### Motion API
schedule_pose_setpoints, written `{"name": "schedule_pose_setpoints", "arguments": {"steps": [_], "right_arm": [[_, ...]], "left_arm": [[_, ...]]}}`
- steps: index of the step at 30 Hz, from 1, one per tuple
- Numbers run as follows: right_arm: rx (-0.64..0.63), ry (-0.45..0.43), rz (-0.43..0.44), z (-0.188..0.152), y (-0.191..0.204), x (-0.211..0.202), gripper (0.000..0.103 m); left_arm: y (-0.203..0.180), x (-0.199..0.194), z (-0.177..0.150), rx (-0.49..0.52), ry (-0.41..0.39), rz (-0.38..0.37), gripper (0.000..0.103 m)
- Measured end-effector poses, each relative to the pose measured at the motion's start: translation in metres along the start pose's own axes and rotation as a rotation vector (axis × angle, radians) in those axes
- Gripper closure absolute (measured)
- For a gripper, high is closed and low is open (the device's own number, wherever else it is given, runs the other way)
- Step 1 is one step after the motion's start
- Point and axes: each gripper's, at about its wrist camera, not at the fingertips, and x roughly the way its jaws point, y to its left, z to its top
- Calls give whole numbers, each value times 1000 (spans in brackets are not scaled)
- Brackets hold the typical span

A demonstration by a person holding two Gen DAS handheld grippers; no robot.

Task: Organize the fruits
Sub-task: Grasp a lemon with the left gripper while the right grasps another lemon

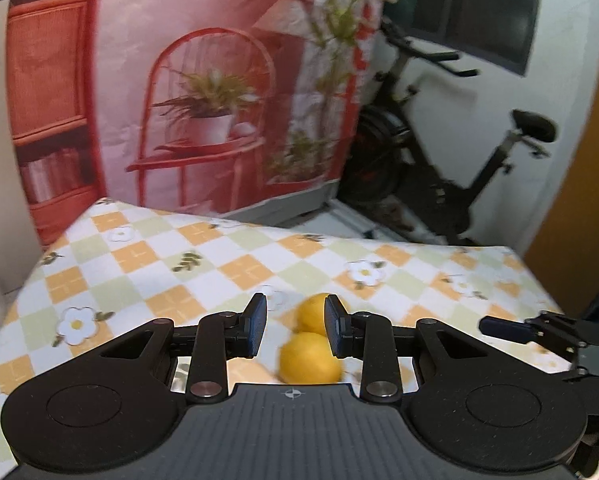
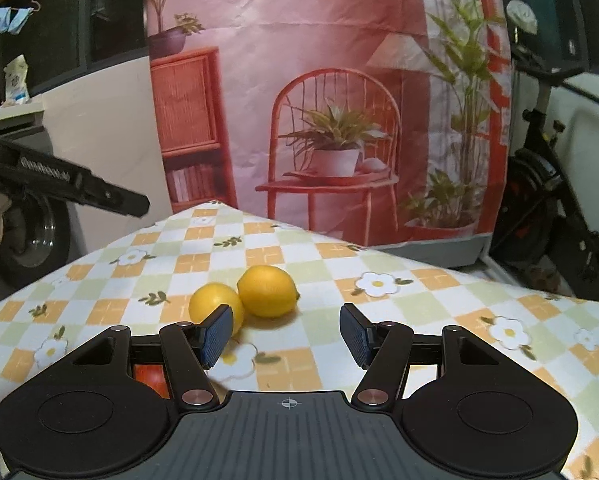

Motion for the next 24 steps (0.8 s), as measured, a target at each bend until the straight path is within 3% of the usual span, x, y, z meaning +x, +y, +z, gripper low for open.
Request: {"name": "schedule_pose_setpoints", "arguments": {"steps": [6, 15, 24], "right_arm": [[-41, 87, 46, 6, 11, 46, 47], [-139, 204, 144, 5, 40, 104, 53], [-163, 258, 210, 3, 46, 129, 54]], "left_arm": [[18, 27, -4, -56, 48, -10, 69], [36, 62, -6, -116, 126, -126, 70], [36, 86, -16, -146, 192, -219, 70]]}}
